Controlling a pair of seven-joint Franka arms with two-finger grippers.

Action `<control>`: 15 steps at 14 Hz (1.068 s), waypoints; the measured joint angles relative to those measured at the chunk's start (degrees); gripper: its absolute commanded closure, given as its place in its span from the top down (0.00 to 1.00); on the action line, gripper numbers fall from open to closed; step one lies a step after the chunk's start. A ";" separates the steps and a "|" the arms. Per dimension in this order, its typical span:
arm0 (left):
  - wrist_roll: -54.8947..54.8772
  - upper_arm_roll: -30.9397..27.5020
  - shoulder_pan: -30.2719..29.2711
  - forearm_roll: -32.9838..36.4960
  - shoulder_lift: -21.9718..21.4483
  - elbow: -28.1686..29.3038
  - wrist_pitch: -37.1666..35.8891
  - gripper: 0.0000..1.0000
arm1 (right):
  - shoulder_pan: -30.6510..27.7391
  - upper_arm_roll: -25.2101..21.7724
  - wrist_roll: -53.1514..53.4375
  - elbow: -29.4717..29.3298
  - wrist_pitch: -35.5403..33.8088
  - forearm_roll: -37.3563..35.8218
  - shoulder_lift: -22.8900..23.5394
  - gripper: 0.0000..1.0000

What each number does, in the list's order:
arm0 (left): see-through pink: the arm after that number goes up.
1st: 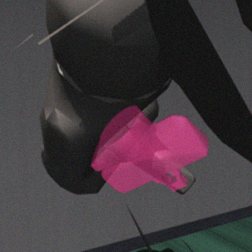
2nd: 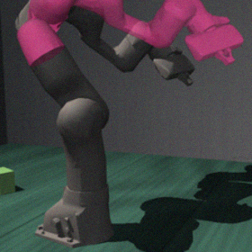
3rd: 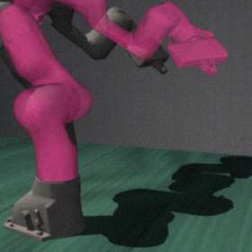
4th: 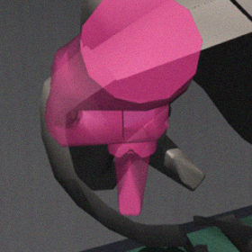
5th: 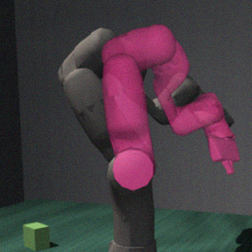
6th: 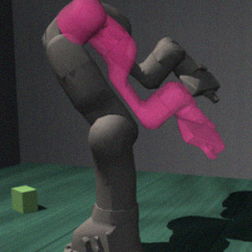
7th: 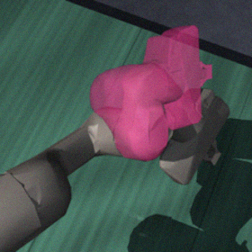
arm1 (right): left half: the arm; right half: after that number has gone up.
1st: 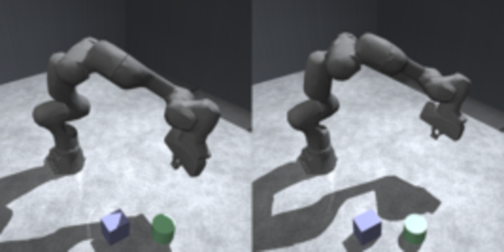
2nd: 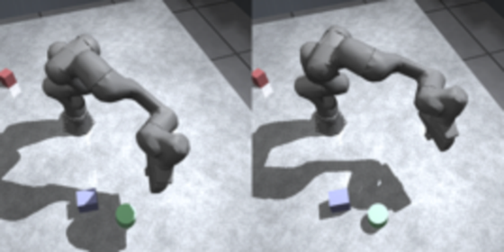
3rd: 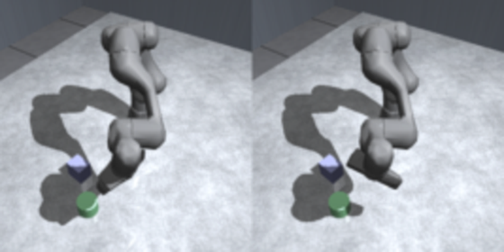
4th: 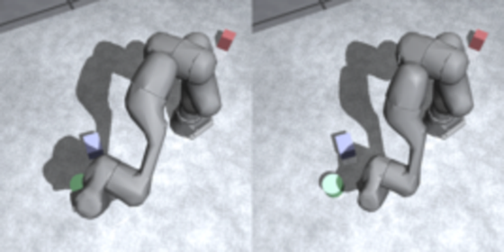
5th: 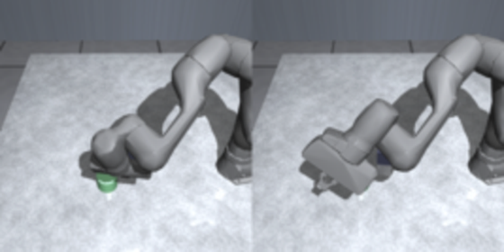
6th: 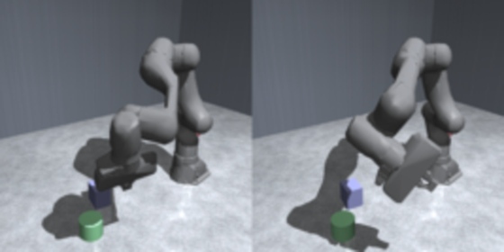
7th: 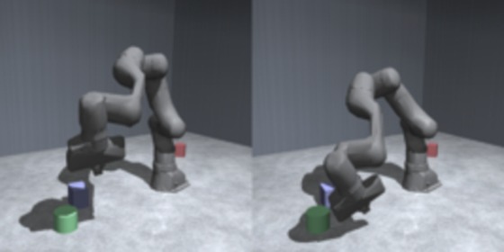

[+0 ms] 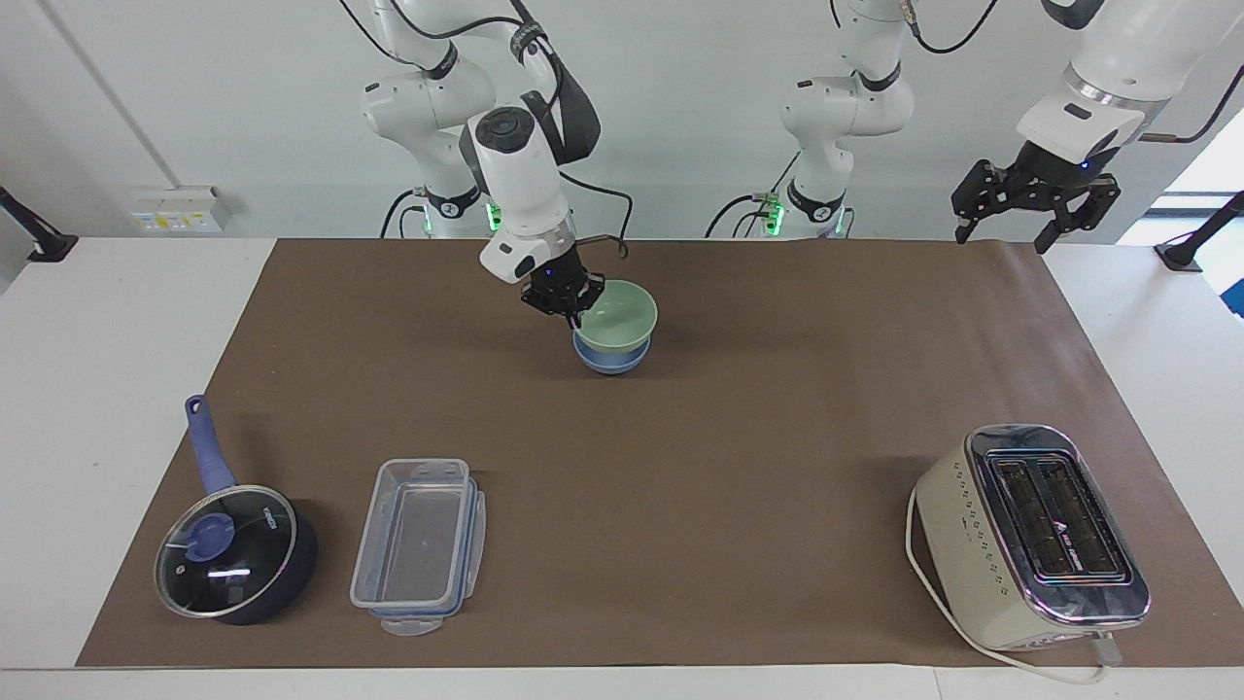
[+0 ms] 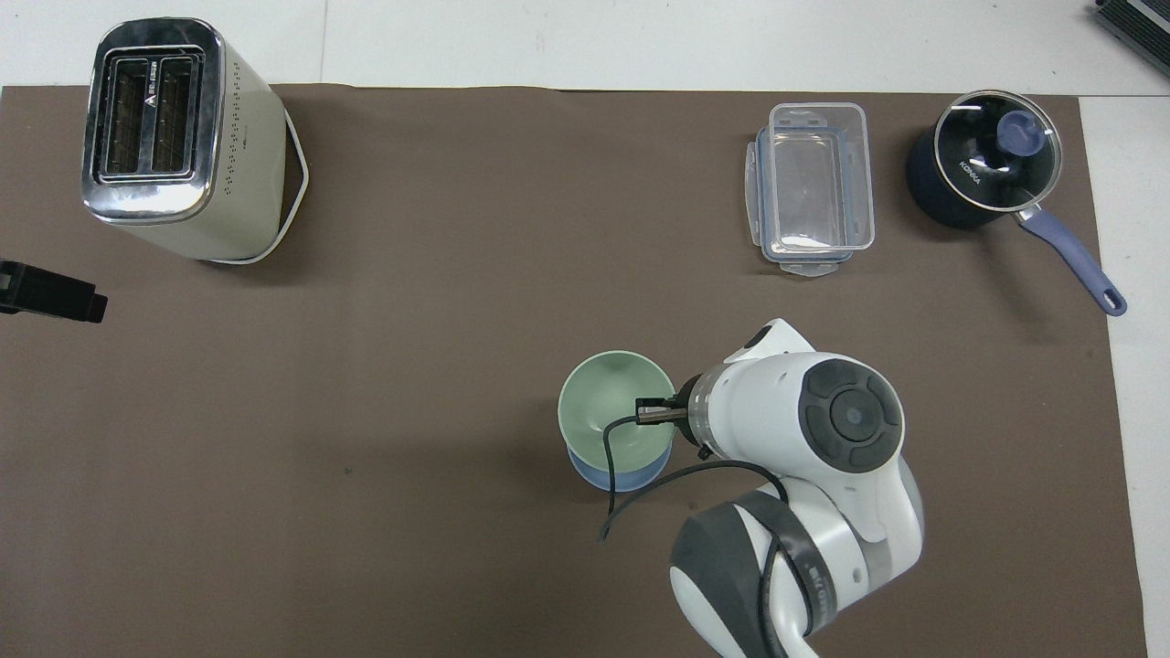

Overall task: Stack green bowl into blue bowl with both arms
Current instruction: 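Lower the green bowl into the blue bowl with the right gripper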

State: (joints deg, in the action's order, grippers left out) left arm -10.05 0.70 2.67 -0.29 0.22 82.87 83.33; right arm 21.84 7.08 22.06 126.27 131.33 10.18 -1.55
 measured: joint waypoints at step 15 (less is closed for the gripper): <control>0.00 0.00 0.00 0.00 -0.01 0.00 0.00 1.00 | 0.42 -0.11 -0.12 5.32 5.08 0.00 0.30 0.00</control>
State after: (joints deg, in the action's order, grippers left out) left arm -10.05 0.70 2.67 -0.29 0.21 82.87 83.32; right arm 22.26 6.98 21.94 131.59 136.41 10.18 -1.25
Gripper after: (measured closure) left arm 0.000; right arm 0.956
